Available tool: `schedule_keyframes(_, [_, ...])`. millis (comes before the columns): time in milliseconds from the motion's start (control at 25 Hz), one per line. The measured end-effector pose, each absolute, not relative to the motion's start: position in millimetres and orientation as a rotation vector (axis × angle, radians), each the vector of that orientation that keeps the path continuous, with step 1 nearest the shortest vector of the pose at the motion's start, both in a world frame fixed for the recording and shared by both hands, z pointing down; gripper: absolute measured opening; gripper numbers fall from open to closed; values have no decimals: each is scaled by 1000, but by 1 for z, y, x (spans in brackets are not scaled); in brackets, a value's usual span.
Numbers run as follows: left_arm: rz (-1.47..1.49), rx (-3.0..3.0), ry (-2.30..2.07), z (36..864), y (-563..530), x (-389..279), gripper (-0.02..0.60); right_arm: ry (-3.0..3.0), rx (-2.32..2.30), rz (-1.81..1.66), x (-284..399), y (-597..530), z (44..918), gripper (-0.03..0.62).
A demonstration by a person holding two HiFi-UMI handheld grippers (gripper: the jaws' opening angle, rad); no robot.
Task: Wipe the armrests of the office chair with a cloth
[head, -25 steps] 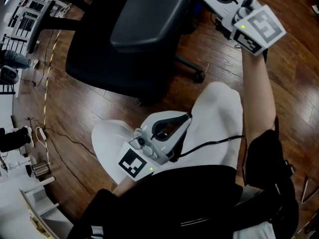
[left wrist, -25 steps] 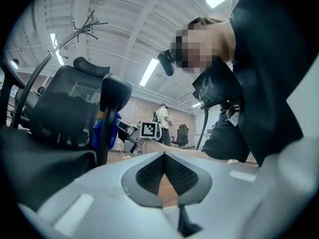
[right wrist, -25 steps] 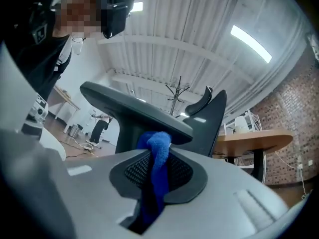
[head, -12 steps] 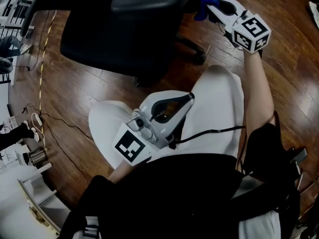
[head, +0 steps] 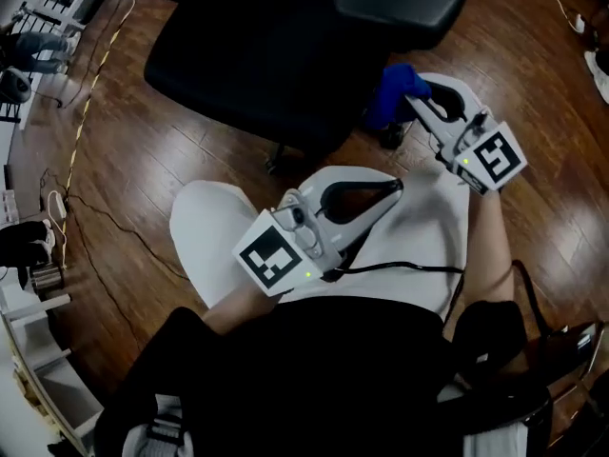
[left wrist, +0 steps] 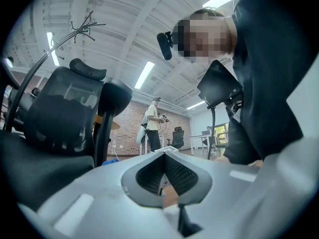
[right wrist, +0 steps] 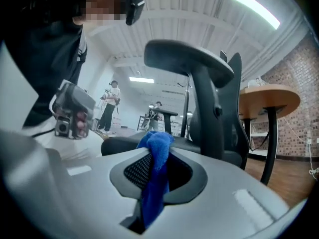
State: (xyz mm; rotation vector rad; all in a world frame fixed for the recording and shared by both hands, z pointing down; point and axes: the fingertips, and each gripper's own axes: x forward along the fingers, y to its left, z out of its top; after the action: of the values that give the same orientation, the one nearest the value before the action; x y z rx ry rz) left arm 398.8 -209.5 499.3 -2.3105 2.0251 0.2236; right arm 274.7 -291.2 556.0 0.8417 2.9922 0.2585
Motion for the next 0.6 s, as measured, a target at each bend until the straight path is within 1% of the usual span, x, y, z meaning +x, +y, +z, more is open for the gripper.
schedule_keyframes(120, [289,-2264,2029,482,-203,375,5,2884,850,218,282,-267,497,48])
schedule_keyframes(240, [356,-2293,2048,455,-190,369,5,2903,837,187,298,-244,453,48])
schedule_keyframes(440, [256,-2464,2084,389,-163,377,5,3076,896,6,351,-191,420,49])
schedule_keyframes(600, [112,-2497,2165,364,-150,372,5,3165,971,-148,378,-172,386,49])
